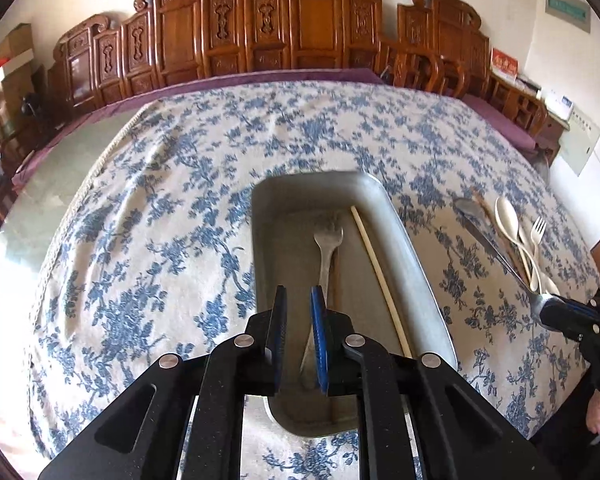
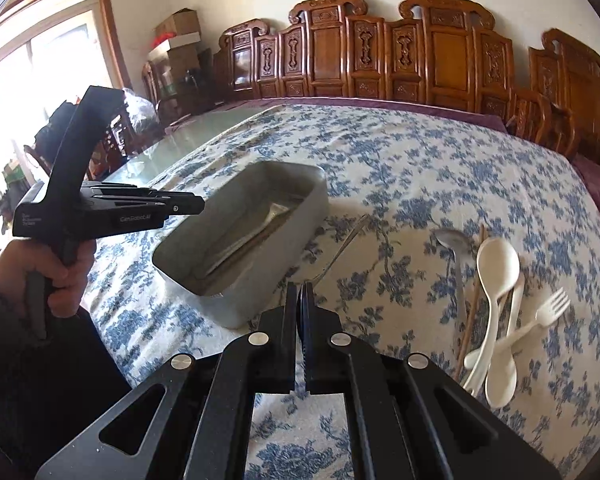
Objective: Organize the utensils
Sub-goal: 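Carry the metal fork into the grey tray and open the left tool, then lower the white plastic utensil into the grey tray and open the right tool, then move the right tool to the pile and grasp the large white spoon's handle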
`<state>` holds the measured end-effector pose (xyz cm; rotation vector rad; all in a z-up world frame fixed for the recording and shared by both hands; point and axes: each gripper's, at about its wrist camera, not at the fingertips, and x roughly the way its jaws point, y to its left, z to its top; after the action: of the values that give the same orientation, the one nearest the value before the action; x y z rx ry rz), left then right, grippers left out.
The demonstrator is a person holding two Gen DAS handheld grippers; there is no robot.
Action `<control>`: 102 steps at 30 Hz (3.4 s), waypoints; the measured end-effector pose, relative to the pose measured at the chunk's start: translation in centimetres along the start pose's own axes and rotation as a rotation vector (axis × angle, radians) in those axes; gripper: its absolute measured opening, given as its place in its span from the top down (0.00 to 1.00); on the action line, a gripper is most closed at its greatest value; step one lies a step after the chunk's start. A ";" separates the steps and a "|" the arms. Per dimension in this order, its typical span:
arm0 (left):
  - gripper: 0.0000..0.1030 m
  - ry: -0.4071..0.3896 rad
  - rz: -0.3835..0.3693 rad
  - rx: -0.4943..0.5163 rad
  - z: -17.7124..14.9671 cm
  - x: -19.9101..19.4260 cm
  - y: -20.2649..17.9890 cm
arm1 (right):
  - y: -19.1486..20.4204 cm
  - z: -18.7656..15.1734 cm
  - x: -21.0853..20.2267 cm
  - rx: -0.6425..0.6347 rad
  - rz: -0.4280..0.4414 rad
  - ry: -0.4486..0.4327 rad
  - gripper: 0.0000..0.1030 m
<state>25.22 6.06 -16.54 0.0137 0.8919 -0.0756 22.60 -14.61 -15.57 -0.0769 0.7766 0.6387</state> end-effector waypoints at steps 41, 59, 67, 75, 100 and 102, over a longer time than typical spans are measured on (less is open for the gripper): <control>0.89 -0.077 -0.028 -0.054 -0.3 -2.2 3.7 | 4.7 3.9 9.7 -0.007 0.050 0.155 0.96; 0.87 -0.090 -0.038 0.023 -0.9 -4.6 -3.8 | -9.0 -1.5 -1.8 0.088 -0.224 0.101 0.96; 0.87 -0.074 -0.068 0.045 -0.8 -4.4 -6.7 | -12.8 -2.6 0.7 0.126 -0.269 0.124 0.83; 0.87 -0.050 -0.064 0.099 -0.3 -3.0 -9.3 | -14.9 -2.9 4.0 0.178 -0.283 0.189 0.81; 0.87 0.024 -0.097 0.178 2.5 3.4 -16.1 | -21.2 -2.1 -0.4 0.355 -0.233 -0.014 0.89; 0.87 0.035 -0.105 0.178 2.9 4.4 -16.9 | -21.7 -2.2 -0.2 0.345 -0.260 -0.001 0.89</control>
<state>29.00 -11.18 -17.80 0.1340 0.9181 -0.2535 33.30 -32.96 -20.58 0.1373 0.8491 0.2529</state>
